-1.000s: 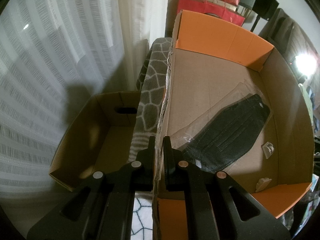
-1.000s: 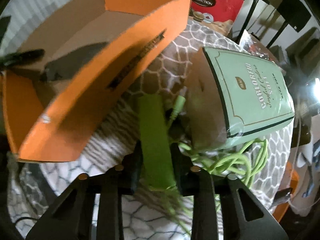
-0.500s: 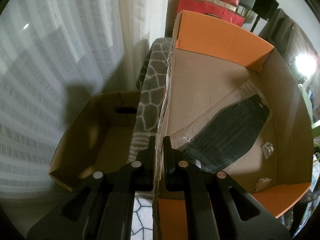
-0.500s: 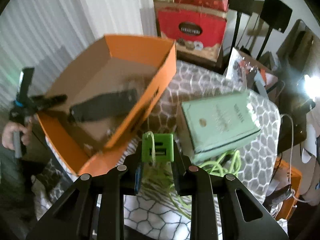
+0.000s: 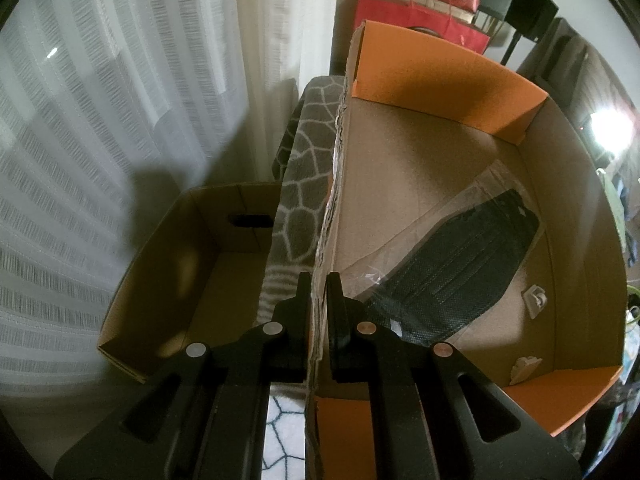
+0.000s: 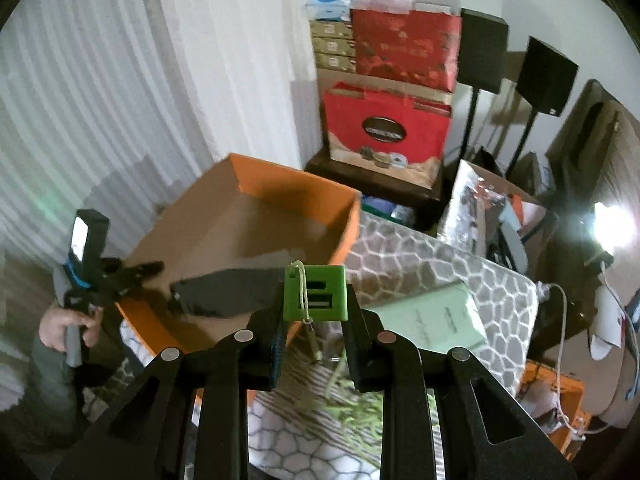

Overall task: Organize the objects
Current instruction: 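Carry the green power bank over the orange box with the right gripper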

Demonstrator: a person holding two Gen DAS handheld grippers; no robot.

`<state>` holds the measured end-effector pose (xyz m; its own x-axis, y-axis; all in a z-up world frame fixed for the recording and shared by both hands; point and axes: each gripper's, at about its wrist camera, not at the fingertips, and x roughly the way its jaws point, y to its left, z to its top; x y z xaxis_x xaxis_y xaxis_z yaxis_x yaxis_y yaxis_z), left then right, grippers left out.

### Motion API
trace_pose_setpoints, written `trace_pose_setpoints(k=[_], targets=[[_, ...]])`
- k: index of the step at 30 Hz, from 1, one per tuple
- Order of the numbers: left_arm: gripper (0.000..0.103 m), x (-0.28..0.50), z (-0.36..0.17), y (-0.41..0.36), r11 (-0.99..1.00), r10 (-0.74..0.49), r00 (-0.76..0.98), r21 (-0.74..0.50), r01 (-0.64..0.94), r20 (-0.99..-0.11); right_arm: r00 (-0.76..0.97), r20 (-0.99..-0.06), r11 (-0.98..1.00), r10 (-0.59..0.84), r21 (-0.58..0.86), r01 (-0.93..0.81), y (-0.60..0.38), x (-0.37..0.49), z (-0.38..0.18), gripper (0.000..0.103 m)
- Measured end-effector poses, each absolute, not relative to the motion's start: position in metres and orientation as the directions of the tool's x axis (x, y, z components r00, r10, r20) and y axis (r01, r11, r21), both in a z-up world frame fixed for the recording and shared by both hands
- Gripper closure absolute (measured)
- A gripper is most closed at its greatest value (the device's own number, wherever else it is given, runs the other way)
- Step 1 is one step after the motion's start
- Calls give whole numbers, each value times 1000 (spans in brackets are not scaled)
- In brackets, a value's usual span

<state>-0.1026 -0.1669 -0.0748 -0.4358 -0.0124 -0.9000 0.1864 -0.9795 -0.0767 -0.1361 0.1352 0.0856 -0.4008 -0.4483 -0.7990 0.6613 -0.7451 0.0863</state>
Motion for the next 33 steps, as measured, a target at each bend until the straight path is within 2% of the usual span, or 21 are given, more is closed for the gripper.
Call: trace_pose_setpoints(k=[8, 20, 33], targets=[[97, -103, -75, -167, -980, -13, -435, -76, 186, -900, -317, -819, -680, -478, 116, 724, 81, -129, 59, 79], [97, -103, -74, -167, -979, -13, -435, -76, 187, -900, -173, -898, -631, -405, 137, 764, 21, -122, -21, 79], [97, -103, -74, -166, -979, -11, -434, -79, 189, -901, -238, -870, -688, -432, 147, 710, -1, -146, -31, 79]])
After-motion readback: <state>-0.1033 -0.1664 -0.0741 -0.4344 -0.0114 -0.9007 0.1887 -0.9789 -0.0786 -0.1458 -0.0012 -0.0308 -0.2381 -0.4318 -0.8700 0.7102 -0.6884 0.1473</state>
